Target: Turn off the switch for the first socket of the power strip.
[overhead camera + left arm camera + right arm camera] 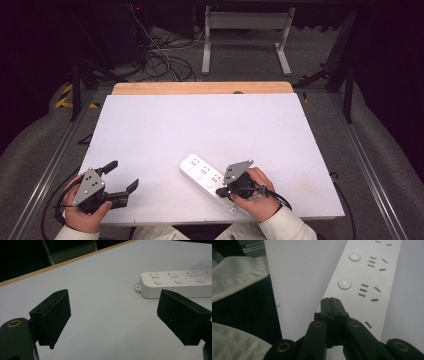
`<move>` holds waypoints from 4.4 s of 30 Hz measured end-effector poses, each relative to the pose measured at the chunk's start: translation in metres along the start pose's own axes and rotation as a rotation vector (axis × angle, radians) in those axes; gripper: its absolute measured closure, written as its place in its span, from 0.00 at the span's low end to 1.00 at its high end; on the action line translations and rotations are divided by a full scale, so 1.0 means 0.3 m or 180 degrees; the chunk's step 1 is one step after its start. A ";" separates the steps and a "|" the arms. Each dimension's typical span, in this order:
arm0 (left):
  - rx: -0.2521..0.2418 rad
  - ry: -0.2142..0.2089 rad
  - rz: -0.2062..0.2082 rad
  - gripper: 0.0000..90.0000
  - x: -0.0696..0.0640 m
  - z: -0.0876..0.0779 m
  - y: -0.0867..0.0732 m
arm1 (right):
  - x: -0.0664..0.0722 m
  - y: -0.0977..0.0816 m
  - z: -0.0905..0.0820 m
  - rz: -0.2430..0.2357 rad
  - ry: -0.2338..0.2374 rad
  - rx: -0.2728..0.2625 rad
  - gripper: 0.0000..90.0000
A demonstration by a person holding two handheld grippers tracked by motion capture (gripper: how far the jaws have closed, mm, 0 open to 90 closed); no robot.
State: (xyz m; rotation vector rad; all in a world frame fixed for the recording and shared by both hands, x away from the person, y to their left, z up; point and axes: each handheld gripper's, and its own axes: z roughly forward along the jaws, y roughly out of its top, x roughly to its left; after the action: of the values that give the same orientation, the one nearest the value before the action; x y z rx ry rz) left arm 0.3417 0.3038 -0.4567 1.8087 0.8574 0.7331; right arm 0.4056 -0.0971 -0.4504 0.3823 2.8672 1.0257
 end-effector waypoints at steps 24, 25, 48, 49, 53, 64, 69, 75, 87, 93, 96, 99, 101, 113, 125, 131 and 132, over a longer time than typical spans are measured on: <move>-0.0012 -0.0009 -0.0009 0.14 -0.001 0.000 0.000 | 0.004 -0.003 0.005 0.0024 0.0040 -0.0010 1.00; -0.0009 -0.0011 -0.0013 0.14 -0.002 0.000 0.000 | 0.003 -0.004 0.006 0.0030 0.0051 -0.0021 1.00; -0.0009 -0.0008 0.0007 0.14 -0.002 -0.001 0.001 | -0.013 -0.015 0.009 0.0114 0.0107 -0.0081 1.00; -0.0010 -0.0008 0.0017 0.14 -0.001 0.000 0.001 | -0.013 -0.015 0.009 0.0114 0.0107 -0.0081 1.00; -0.0005 -0.0012 0.0008 0.14 0.000 0.000 0.000 | 0.001 -0.006 -0.008 -0.0034 -0.0024 -0.0149 1.00; -0.0004 -0.0006 0.0008 0.14 -0.001 0.000 0.001 | 0.022 0.025 -0.094 -0.0102 -0.0176 -0.0560 1.00; 0.0006 -0.0014 0.0011 0.14 0.000 0.002 0.000 | 0.020 0.026 -0.093 -0.0092 -0.0167 -0.0571 1.00; 0.0002 -0.0011 0.0013 0.14 0.001 0.001 0.000 | 0.025 0.031 -0.100 -0.0104 -0.0174 -0.0645 1.00; 0.0007 -0.0023 0.0017 0.14 -0.001 0.003 0.001 | 0.027 0.033 -0.115 -0.0084 -0.0291 -0.0819 0.89; 0.0007 -0.0018 0.0037 0.14 -0.001 0.002 0.001 | 0.019 0.030 -0.126 0.0013 -0.0393 -0.0918 0.66; 0.0001 -0.0025 0.0030 0.14 -0.003 0.003 0.002 | 0.013 0.026 -0.139 0.0073 -0.0458 -0.0995 0.55; 0.0005 -0.0029 0.0041 0.14 -0.003 0.004 0.003 | 0.008 0.021 -0.154 0.0104 -0.0523 -0.1061 0.49; 0.0012 -0.0028 0.0058 0.13 -0.002 0.005 0.003 | 0.005 0.017 -0.162 0.0130 -0.0560 -0.1108 0.45; 0.0007 -0.0024 0.0045 0.13 -0.004 0.003 0.003 | -0.039 -0.038 -0.215 0.0341 -0.0759 -0.1258 0.33; 0.0005 -0.0034 0.0053 0.13 -0.003 0.000 0.004 | -0.094 -0.137 -0.267 0.0573 -0.0969 -0.1429 0.28; 0.0022 -0.0042 0.0063 0.13 -0.004 0.000 0.006 | -0.115 -0.201 -0.294 0.0700 -0.1065 -0.1495 0.26; 0.0023 -0.0041 0.0060 0.13 -0.004 0.000 0.006 | -0.118 -0.211 -0.298 0.0712 -0.1089 -0.1501 0.25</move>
State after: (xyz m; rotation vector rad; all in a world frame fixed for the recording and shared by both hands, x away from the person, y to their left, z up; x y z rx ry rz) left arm 0.3413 0.3024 -0.4551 1.8282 0.8364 0.7306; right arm 0.4132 -0.2084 -0.4219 0.7587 2.2313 1.4591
